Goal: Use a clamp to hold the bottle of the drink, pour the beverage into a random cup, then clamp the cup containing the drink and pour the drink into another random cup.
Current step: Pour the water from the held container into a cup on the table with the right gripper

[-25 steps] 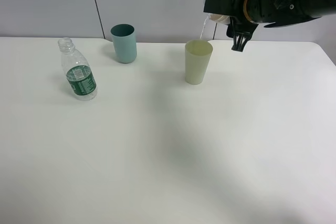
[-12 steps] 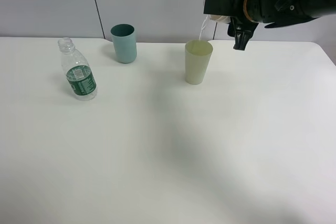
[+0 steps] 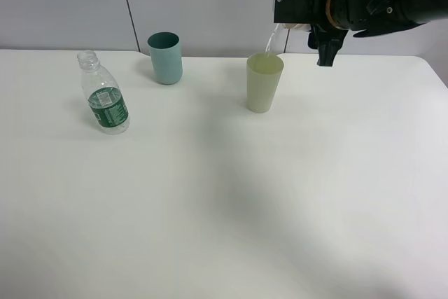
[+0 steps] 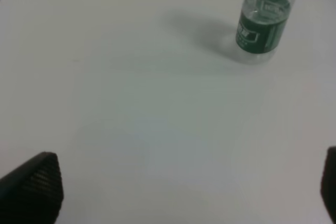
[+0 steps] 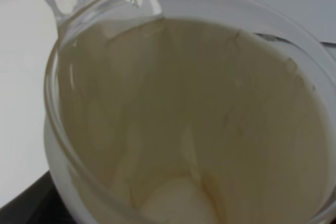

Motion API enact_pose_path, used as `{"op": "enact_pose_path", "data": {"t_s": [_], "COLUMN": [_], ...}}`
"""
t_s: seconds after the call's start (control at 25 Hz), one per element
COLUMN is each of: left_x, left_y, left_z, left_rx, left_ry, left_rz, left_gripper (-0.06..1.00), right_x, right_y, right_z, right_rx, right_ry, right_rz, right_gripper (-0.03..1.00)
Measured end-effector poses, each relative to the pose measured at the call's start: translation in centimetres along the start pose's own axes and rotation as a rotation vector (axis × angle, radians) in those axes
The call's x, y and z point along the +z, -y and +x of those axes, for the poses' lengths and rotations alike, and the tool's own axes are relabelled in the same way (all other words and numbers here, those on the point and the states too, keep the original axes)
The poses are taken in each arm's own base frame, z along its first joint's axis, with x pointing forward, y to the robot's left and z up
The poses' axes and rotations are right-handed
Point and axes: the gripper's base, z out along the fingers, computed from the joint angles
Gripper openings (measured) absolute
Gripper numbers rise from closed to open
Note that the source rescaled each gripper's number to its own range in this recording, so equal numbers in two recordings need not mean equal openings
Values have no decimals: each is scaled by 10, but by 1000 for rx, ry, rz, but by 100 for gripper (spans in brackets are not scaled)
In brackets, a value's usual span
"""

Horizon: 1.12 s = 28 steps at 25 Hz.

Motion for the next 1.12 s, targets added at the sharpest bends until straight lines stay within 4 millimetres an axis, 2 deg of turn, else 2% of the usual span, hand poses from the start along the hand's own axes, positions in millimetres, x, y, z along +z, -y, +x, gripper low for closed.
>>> {"op": "enact_pose_path", "data": {"t_s": [0.68, 1.12], "left_x": [0, 0], "left_y": [0, 0], "left_z": [0, 0], "left_rx": [0, 0], "left_ry": [0, 0], "left_rz": [0, 0], "left_gripper": [100, 100], "right_x": [0, 0], "right_y": [5, 6], "right_z": [-2, -2], "right_rx": [-120, -137], "right_ry": [15, 18], "right_rz": [59, 68], "right_gripper": [0, 0]}}
